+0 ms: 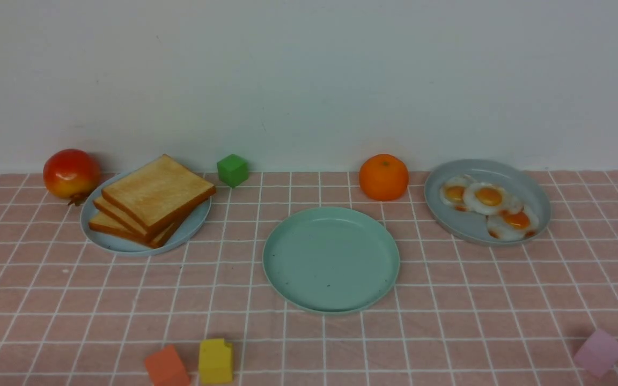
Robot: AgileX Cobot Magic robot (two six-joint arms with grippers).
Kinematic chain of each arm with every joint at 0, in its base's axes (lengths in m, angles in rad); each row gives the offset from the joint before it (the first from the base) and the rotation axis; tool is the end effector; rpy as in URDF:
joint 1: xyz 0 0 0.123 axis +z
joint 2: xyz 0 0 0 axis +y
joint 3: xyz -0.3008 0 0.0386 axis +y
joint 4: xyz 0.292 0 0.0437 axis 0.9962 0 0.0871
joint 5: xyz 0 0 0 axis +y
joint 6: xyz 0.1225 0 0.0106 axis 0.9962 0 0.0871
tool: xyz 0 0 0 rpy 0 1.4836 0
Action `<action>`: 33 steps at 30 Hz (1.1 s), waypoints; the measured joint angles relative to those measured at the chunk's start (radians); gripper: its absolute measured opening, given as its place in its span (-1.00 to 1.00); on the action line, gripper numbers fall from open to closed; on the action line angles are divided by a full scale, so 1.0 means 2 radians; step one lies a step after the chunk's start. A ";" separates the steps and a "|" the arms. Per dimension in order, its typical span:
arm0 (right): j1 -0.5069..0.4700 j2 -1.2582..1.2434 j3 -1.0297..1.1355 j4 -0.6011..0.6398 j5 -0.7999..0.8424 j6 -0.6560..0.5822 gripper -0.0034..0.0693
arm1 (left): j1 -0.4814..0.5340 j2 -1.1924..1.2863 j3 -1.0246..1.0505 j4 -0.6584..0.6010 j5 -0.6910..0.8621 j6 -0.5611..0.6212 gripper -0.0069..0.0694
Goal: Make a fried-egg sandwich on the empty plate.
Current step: Use the left arm to grab a slice of bread
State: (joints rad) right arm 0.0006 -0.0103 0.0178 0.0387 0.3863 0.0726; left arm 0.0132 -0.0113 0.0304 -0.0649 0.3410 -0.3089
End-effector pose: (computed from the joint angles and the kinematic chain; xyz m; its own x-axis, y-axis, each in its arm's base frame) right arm 0.1083 0.0019 0.1628 -0.3014 0.1080 -0.9474 0.0182 0.9940 0.1076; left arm 0.1100 -0.0012 0.1632 -0.2534 -0.3650 -0.8959 -0.0901 0.9310 -0.3538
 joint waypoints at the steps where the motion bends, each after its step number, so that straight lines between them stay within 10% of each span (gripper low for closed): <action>1: 0.000 0.000 0.000 0.000 0.000 0.000 -0.24 | 0.000 0.000 0.000 -0.015 -0.011 -0.011 -0.19; 7: 0.000 0.000 0.000 0.000 0.000 0.000 -0.24 | 0.000 0.000 0.000 -0.191 -0.081 -0.132 -0.19; 13: 0.000 0.000 0.000 0.000 0.000 0.000 -0.24 | 0.000 0.000 -0.009 -0.227 -0.126 -0.147 -0.28; 21: 0.000 0.000 0.000 0.000 0.000 0.000 -0.24 | -0.003 0.080 -0.165 -0.185 0.050 0.018 -0.80; 25: 0.000 0.000 0.000 0.000 0.000 0.000 -0.24 | -0.078 0.209 -0.258 -0.171 0.168 0.130 -0.85; 33: 0.000 0.000 0.000 0.000 0.000 0.000 -0.24 | -0.218 0.433 -0.404 -0.082 0.264 0.154 -0.85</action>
State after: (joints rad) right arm 0.0006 -0.0103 0.0178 0.0387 0.3863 0.0726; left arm -0.4220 0.8553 -0.7767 -0.2285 0.8685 0.0000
